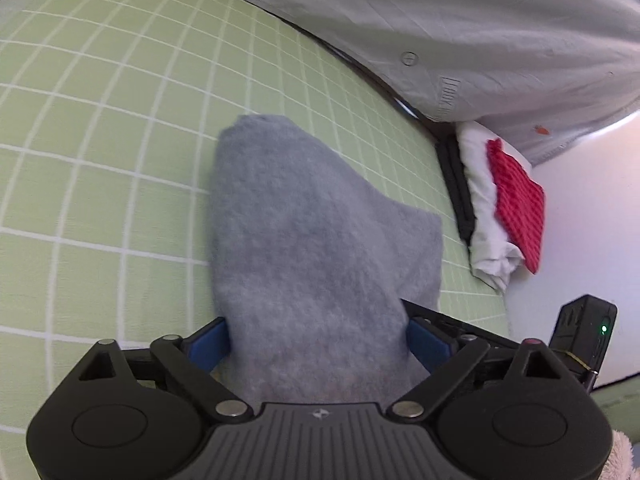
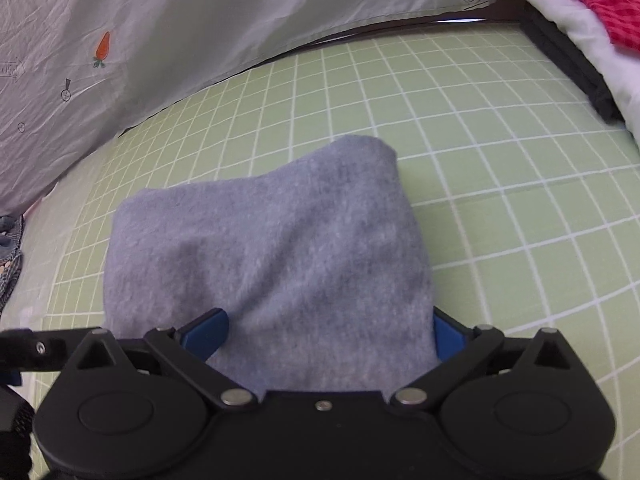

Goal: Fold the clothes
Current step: 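Grasp the folded sweatpants bundle with both grippers from opposite sides, then lift the bundle with both grippers and carry it onto the clothes stack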

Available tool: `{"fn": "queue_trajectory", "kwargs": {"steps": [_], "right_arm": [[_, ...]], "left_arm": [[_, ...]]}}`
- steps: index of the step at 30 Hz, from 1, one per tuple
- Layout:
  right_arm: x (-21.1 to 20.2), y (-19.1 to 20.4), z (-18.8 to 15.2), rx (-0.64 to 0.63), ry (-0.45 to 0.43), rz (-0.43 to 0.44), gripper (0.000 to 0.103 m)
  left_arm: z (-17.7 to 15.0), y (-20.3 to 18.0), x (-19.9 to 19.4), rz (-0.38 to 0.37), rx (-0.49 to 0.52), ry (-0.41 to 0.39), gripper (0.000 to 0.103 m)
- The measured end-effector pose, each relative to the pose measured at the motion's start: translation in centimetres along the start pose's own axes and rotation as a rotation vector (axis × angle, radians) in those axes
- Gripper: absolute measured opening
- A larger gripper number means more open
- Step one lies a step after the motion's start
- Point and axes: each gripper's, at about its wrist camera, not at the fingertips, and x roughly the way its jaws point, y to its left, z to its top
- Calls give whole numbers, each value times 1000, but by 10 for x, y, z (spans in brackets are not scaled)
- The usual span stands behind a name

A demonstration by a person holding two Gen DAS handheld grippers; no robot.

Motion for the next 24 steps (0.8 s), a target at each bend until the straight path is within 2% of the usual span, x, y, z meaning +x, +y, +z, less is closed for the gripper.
{"fn": "queue_trajectory", "kwargs": {"steps": [3, 4, 5, 6, 7, 8, 9, 10, 11, 14, 20, 24], "right_arm": [[0, 4, -1, 36, 1, 26, 102], [-1, 4, -1, 58, 1, 46, 99], [-3, 5, -2, 83, -1, 69, 86], [-5, 5, -4, 111, 1, 98, 62], [-4, 5, -8, 154, 13, 137, 48], [-4, 4, -11, 197, 26, 175, 39], [-5, 5, -17, 232, 20, 202, 37], [-8, 8, -22, 243, 12, 203, 36], [-11, 10, -24, 246, 7, 199, 35], [-29, 10, -26, 263, -5, 235, 32], [-86, -21, -15, 220, -86, 264, 31], [-126, -72, 4, 218, -171, 288, 31]], "left_arm": [[-2, 2, 1, -36, -13, -4, 97], [-3, 4, 0, -54, -28, -3, 94], [-3, 5, 0, -73, -40, 5, 78], [-5, 6, 0, -77, -43, 12, 71], [-6, 7, -1, -62, -38, 10, 61], [-7, 7, -4, -63, -35, 10, 54], [-8, 7, -8, -79, -36, 12, 49], [-8, 5, -12, -90, -42, 13, 41], [-8, 3, -15, -95, -43, 13, 38], [-14, -17, -22, -80, 6, 8, 34], [-30, -92, -16, -133, 94, -43, 34], [-37, -161, 6, -161, 167, -116, 34]]}}
